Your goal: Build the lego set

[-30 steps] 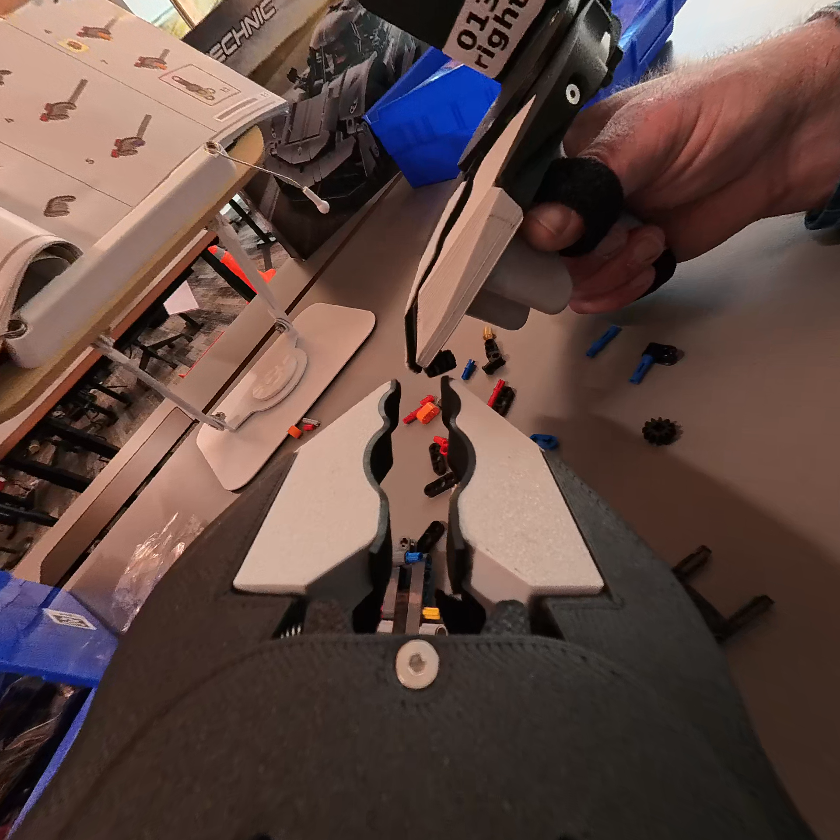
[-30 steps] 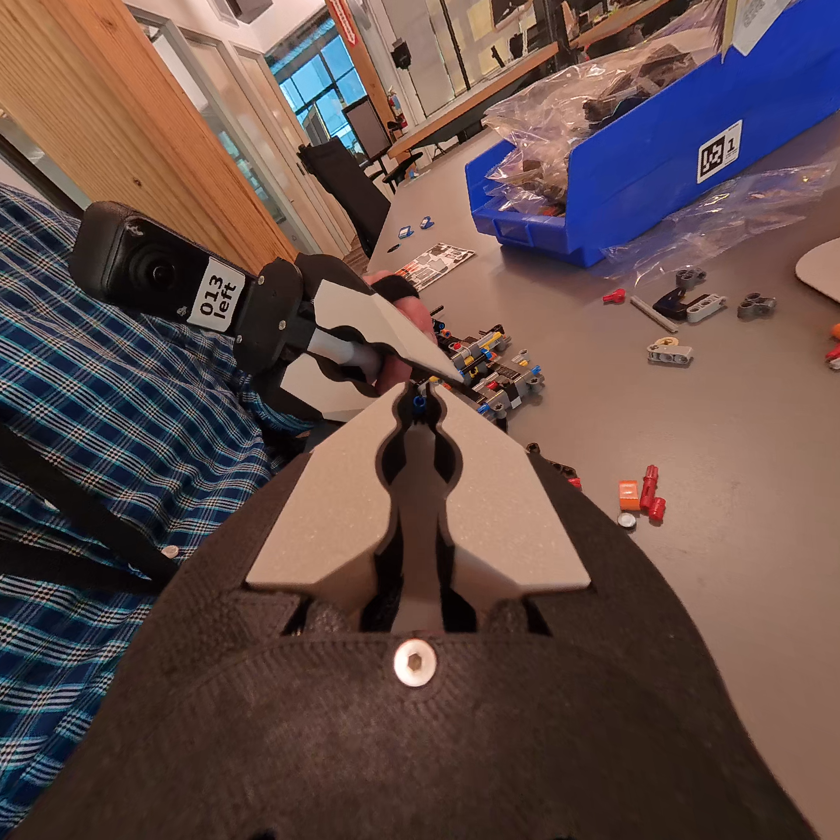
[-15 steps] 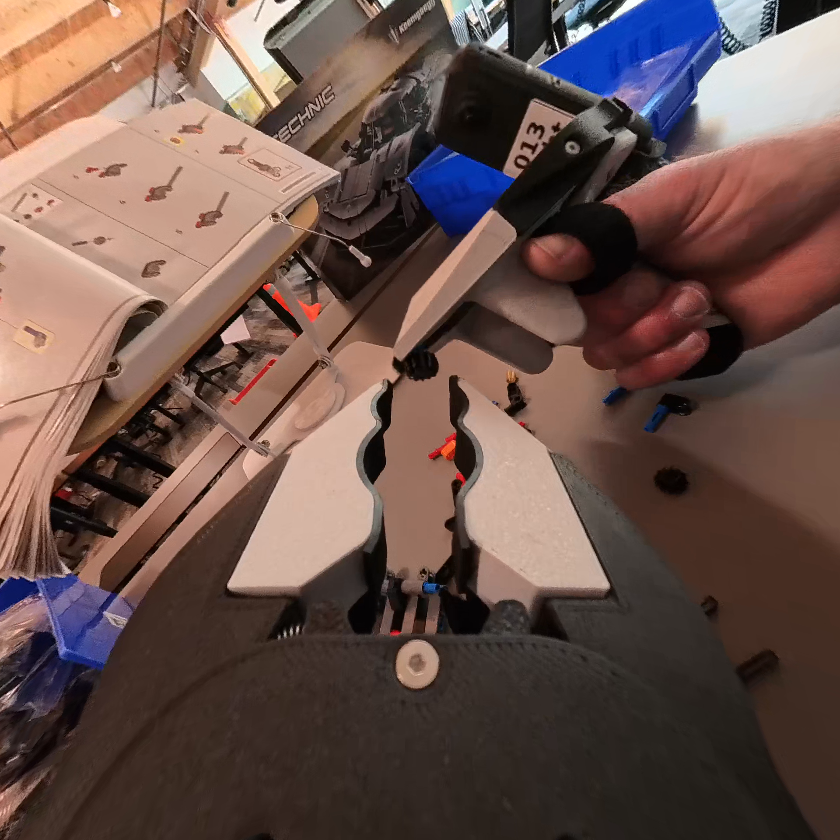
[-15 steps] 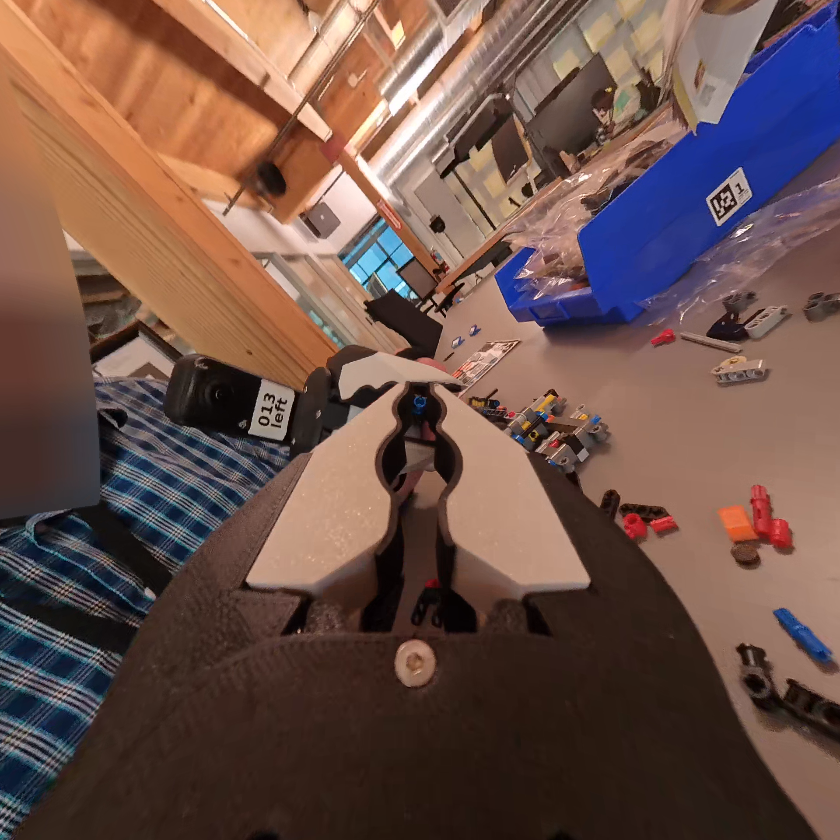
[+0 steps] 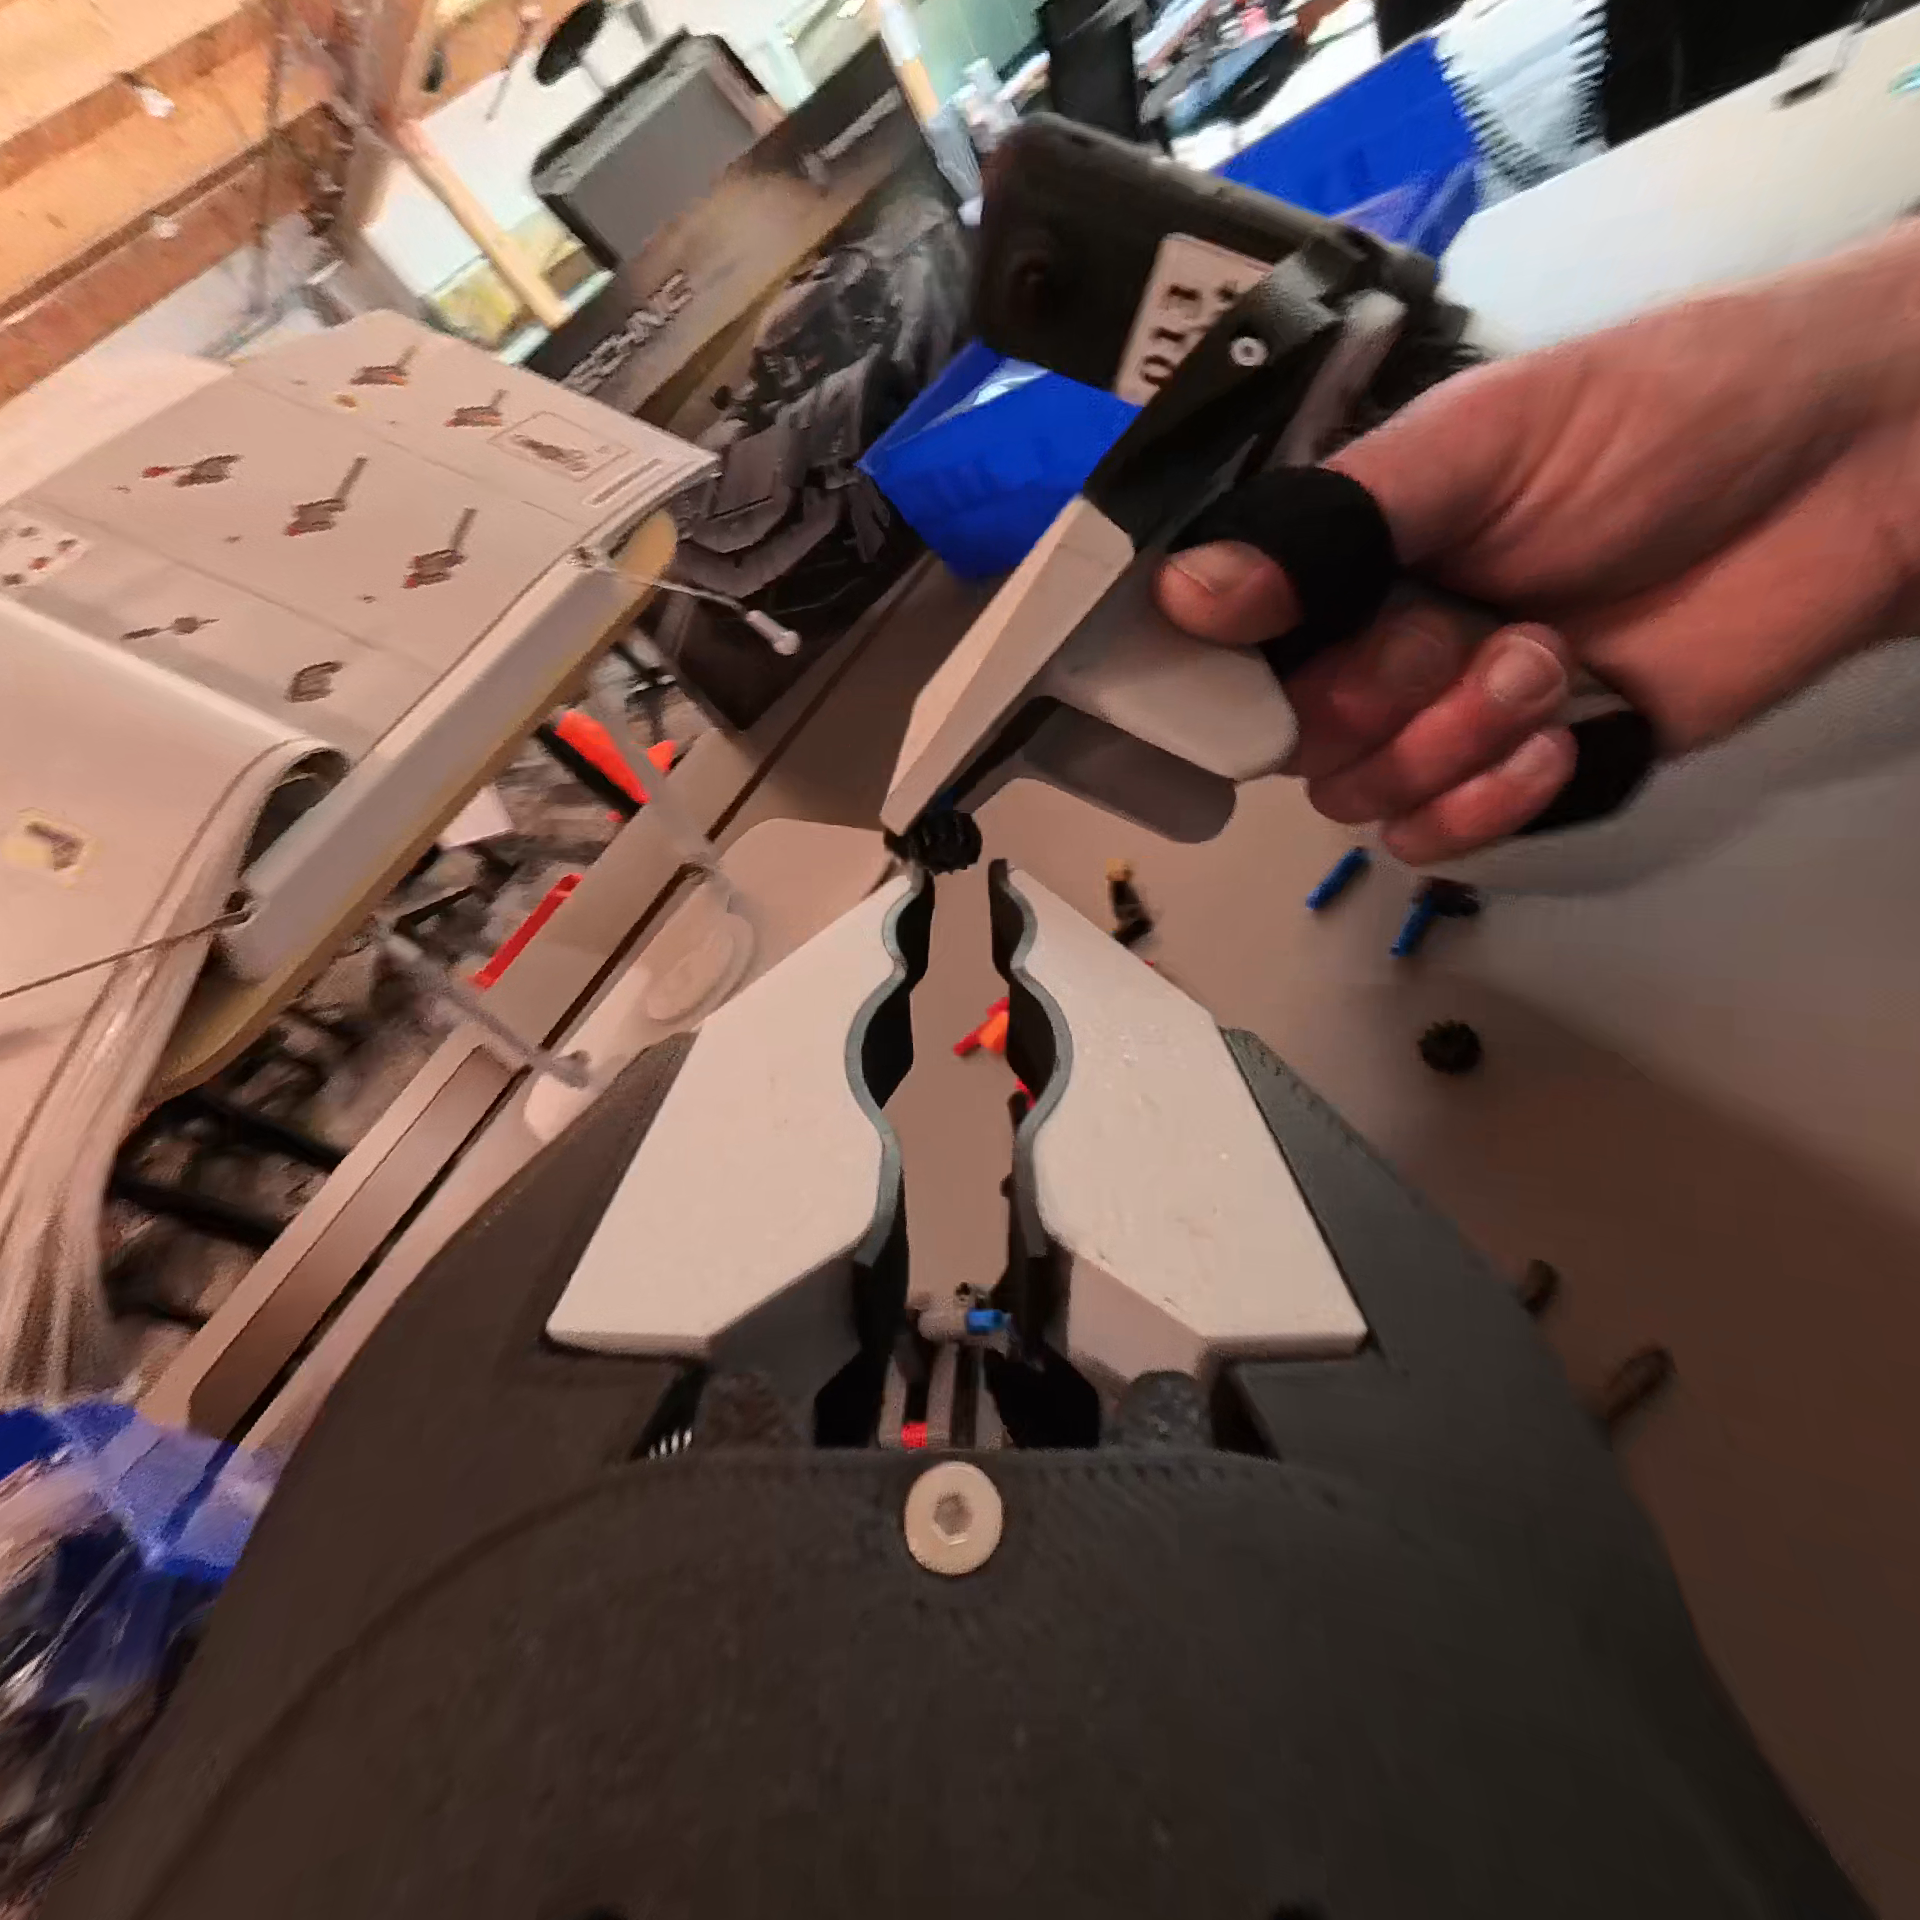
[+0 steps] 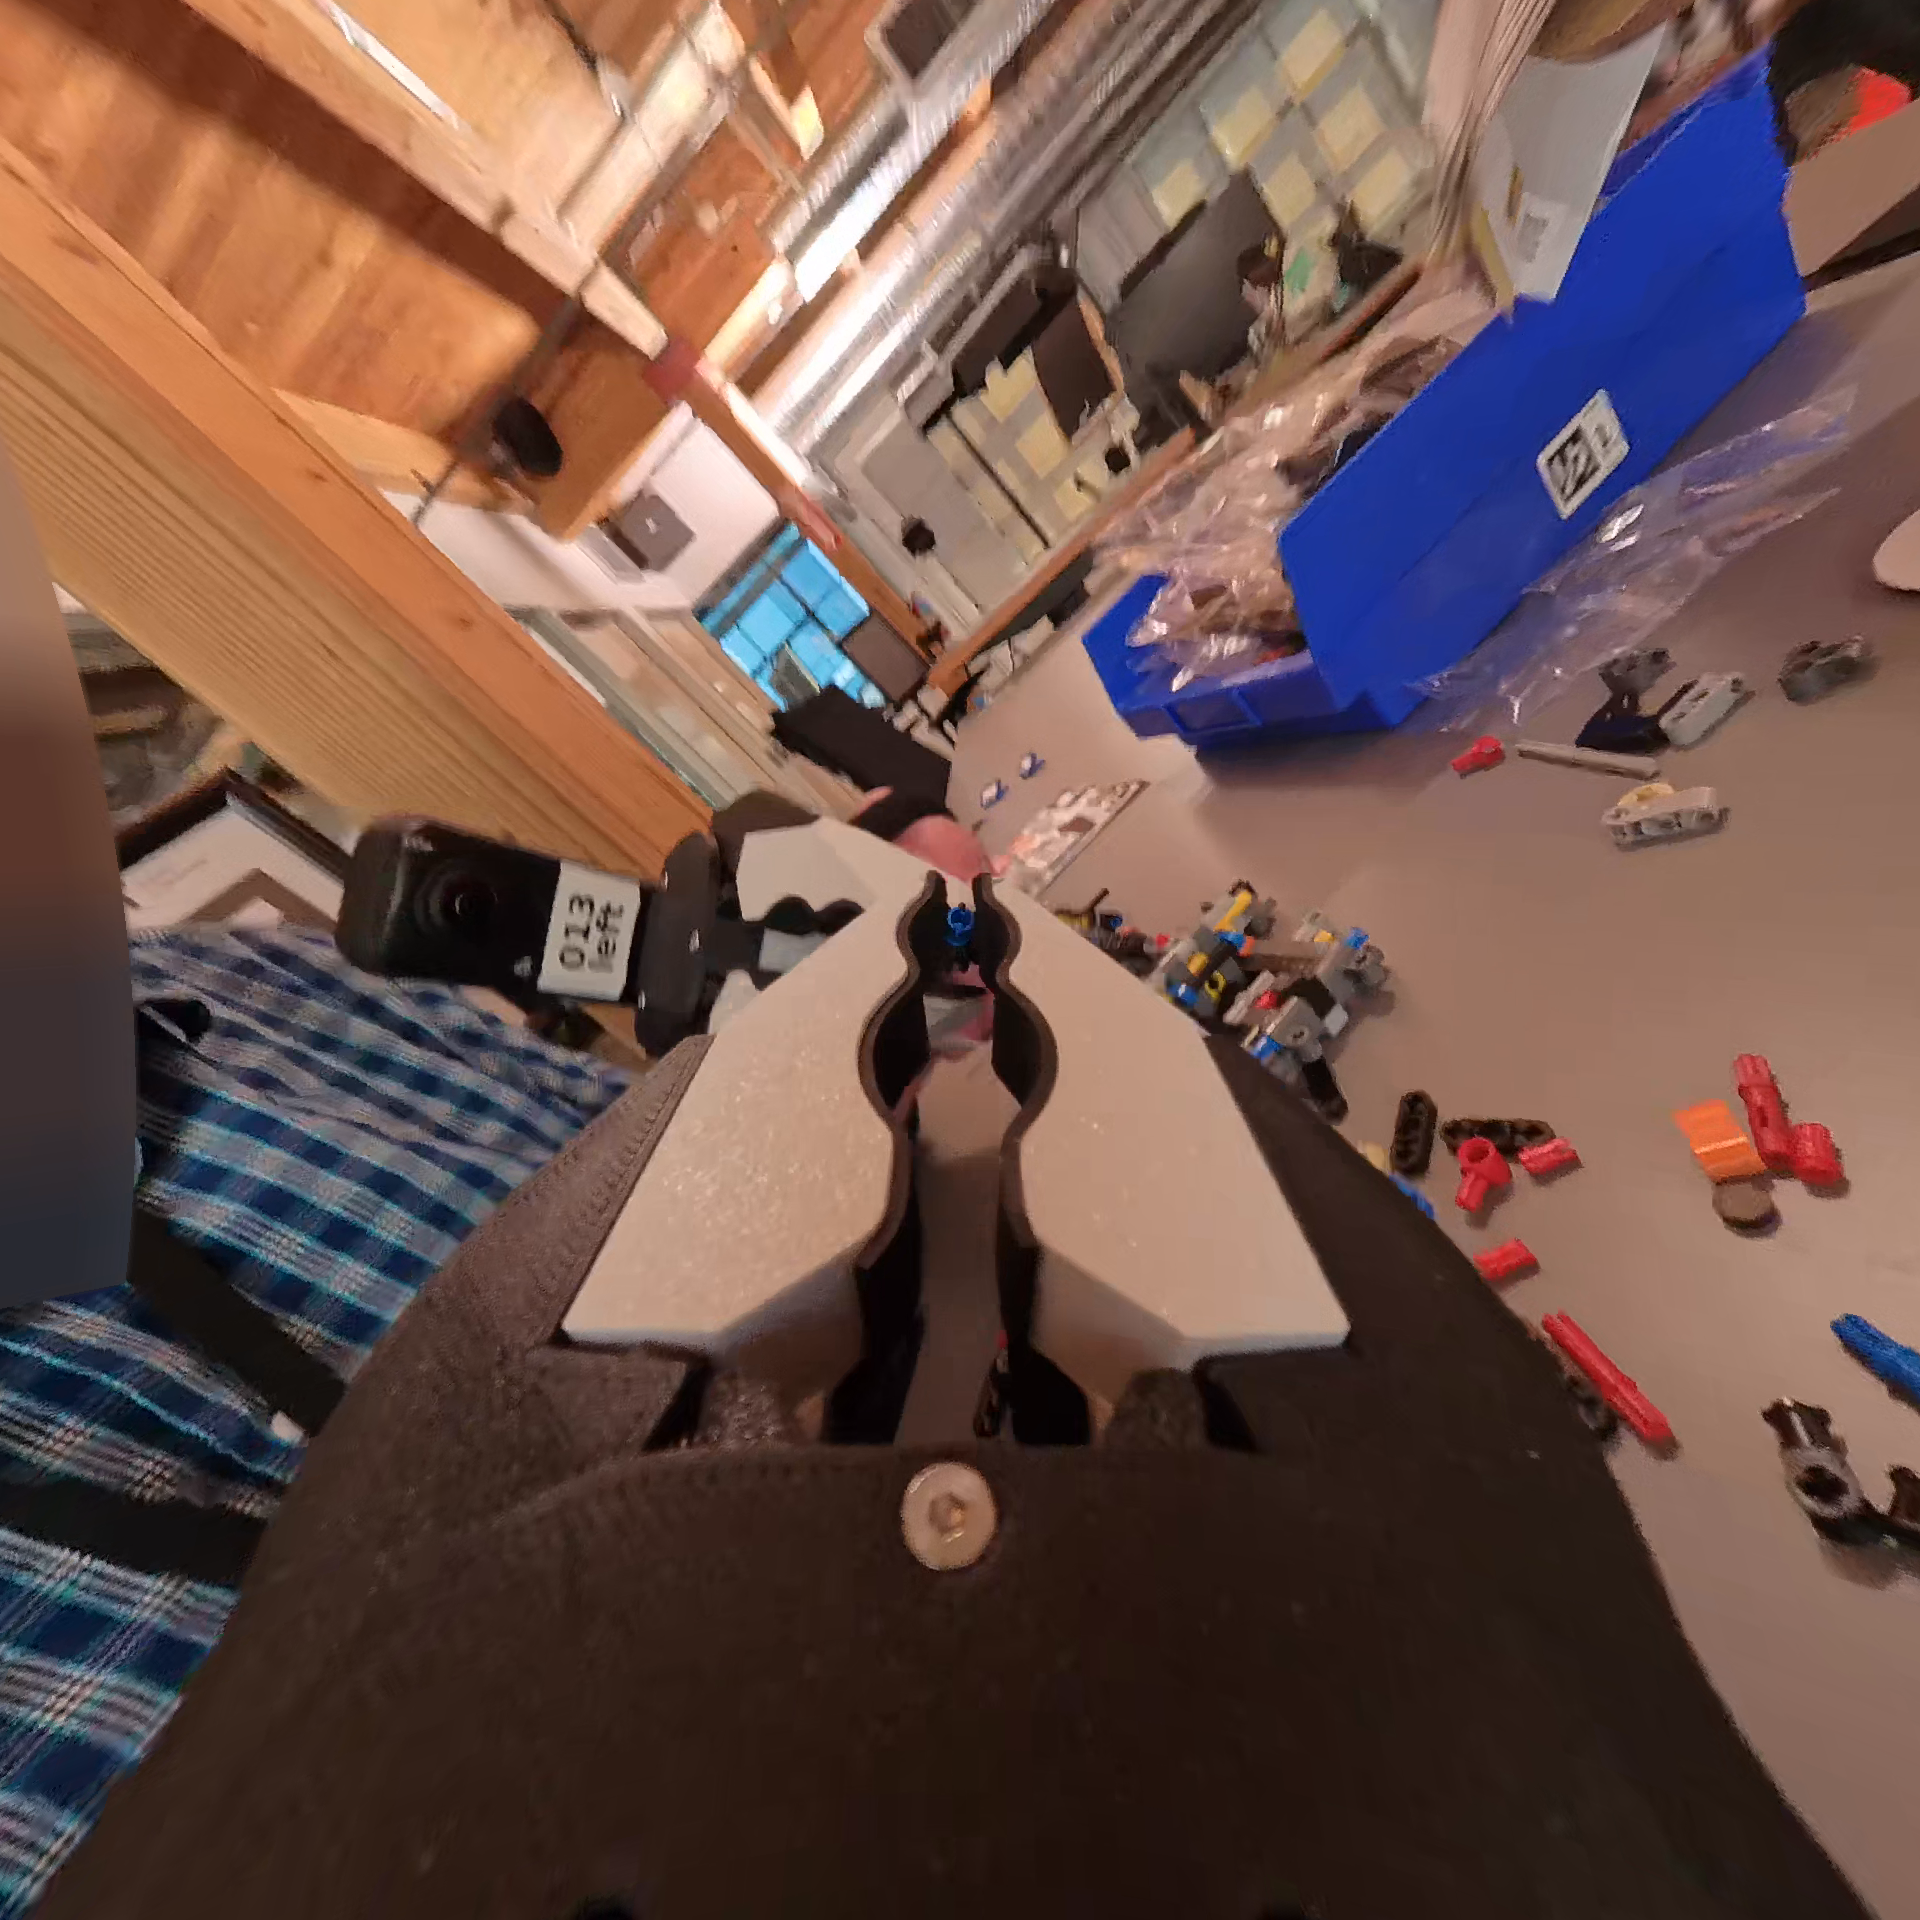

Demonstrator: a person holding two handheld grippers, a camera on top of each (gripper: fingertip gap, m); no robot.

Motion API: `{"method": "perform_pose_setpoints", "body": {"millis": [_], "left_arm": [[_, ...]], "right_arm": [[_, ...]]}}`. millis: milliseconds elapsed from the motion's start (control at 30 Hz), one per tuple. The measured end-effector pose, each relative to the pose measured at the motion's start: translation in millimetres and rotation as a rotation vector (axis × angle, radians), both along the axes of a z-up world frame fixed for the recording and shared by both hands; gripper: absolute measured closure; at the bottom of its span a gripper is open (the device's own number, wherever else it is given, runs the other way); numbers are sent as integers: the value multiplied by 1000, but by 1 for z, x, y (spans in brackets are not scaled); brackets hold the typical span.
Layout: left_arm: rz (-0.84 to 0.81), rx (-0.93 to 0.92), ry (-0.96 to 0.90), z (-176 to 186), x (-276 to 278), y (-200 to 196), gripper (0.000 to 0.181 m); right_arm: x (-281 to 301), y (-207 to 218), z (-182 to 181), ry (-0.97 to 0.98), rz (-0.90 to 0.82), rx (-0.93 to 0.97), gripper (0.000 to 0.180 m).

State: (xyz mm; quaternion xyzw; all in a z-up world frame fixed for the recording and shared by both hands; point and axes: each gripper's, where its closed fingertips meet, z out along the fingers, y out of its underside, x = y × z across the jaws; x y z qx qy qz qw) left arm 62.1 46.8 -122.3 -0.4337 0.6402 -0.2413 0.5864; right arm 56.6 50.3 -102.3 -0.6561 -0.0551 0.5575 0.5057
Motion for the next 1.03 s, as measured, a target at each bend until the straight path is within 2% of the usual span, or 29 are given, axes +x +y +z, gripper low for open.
{"method": "perform_pose_setpoints", "body": {"millis": [67,267,367,467,600,700,800,1033], "left_arm": [[-89,-2,77,-9,-6,-9,170],[-288,-34,400,-50,-35,-26,168],[-385,-65,535,-71,-49,-41,166],[-415,-46,611,-86,-57,-47,164],[-428,-57,641,-95,-60,-51,162],[-419,-62,634,-96,-61,-48,161],[-413,-70,637,-99,-64,-45,160],[-410,-79,638,-101,-68,-42,157]], "right_arm": [[-4,-7,-8,-120,35,-22,177],[-28,-74,-77,-696,430,-216,177],[-33,-104,-107,-851,618,-325,177],[-33,-112,-131,-996,695,-384,177],[-40,-106,-132,-1072,726,-364,176],[-42,-97,-129,-1102,705,-340,163],[-42,-93,-124,-1091,679,-325,161],[-23,-92,-103,-1050,492,-322,154]]}}
